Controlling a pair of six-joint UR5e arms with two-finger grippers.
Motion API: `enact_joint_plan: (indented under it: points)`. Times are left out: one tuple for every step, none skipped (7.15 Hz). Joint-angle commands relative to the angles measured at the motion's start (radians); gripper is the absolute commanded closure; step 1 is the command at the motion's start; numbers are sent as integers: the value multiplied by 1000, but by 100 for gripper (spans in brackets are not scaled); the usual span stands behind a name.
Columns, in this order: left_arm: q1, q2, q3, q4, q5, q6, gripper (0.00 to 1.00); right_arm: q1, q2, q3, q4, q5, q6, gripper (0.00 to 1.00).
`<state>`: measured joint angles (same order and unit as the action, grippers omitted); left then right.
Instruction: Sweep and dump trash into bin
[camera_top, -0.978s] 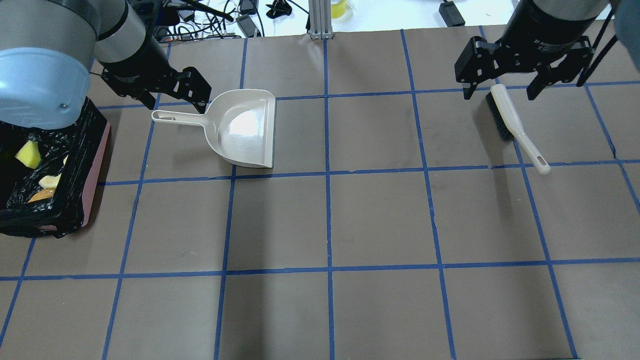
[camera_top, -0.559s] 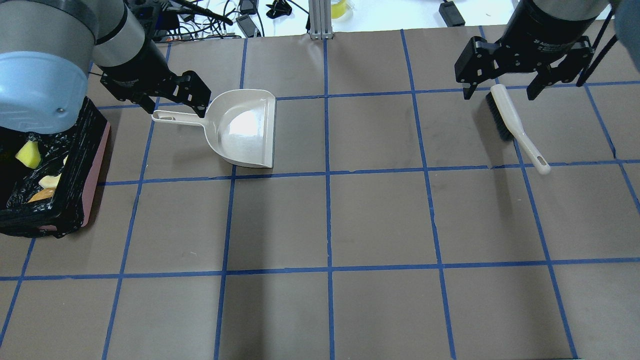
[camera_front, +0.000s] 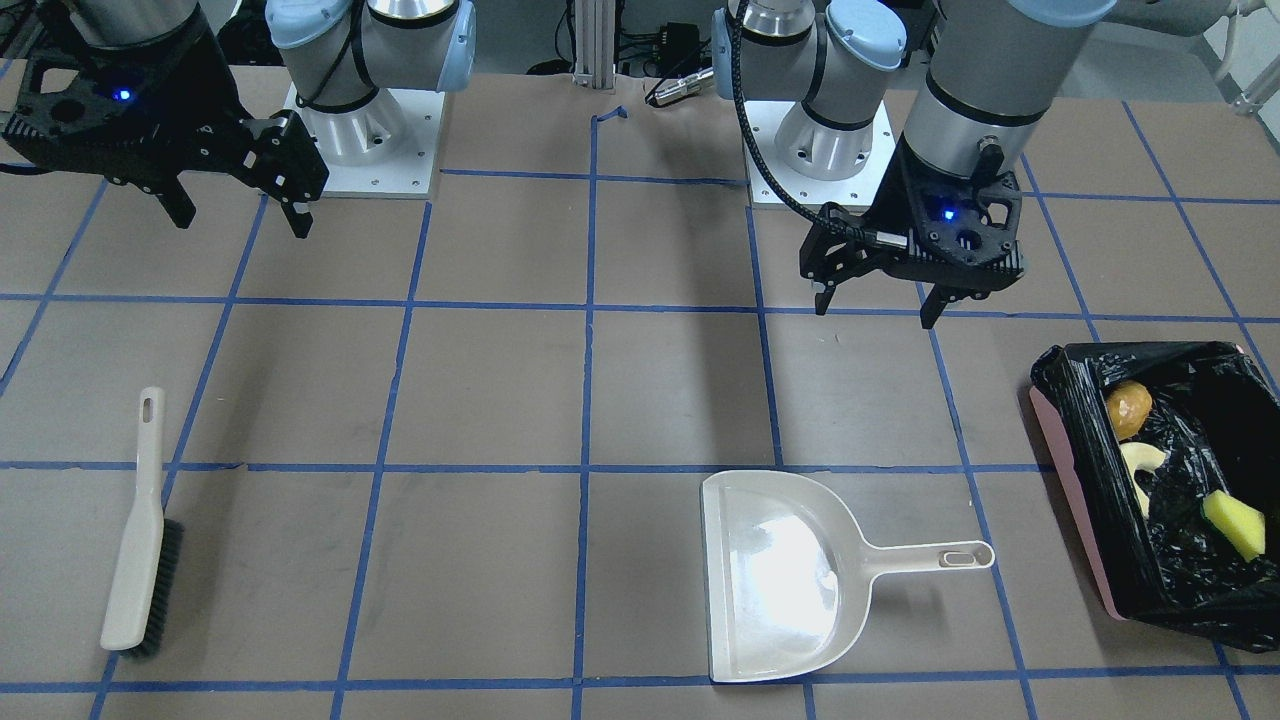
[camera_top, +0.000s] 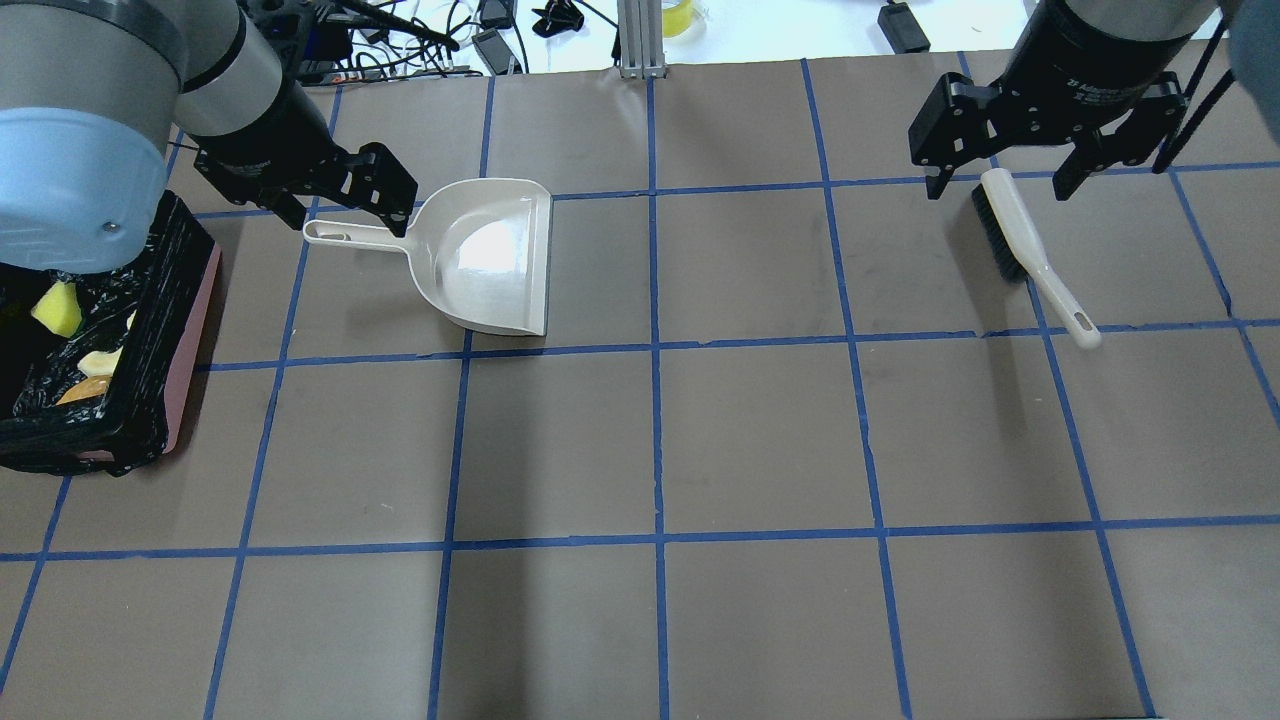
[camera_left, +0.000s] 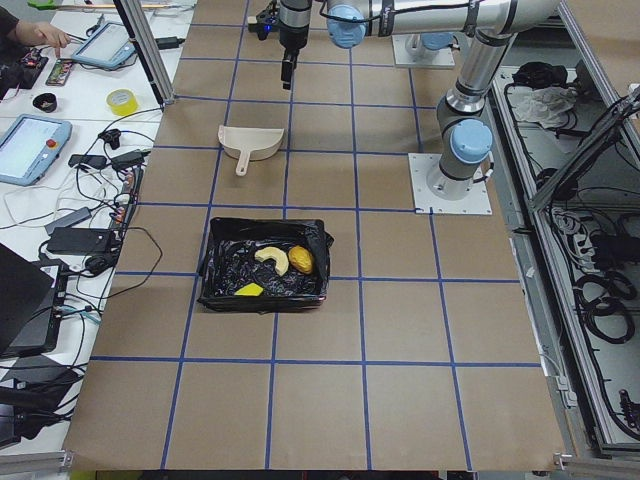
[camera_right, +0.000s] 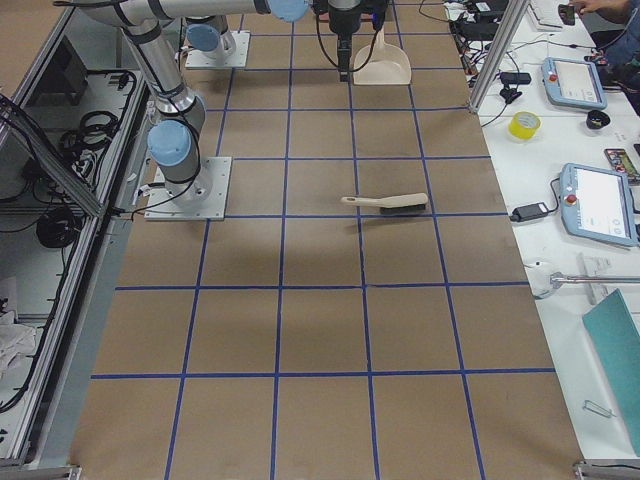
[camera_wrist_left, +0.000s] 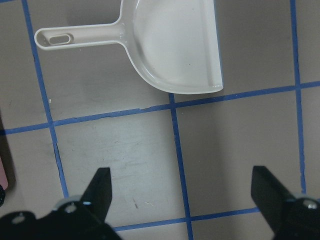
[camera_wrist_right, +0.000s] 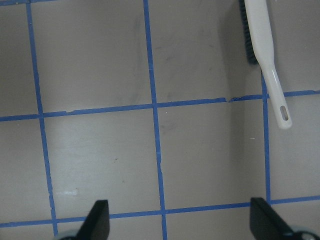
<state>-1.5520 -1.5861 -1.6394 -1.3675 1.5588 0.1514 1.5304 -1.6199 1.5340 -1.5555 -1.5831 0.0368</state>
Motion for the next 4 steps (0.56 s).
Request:
enact_joint_plan:
  points:
    - [0, 3, 0, -1, -2, -1, 0, 0, 0, 0, 0, 0, 0, 0]
    - [0, 5, 0, -2, -28, -3, 0, 0, 0, 0, 0, 0, 0, 0]
    - [1, 3, 0, -1, -31, -6, 0, -1, 0, 0, 0, 0, 0, 0]
    - [0, 5, 0, -1, -31, -13, 0, -1, 0, 0, 0, 0, 0, 0]
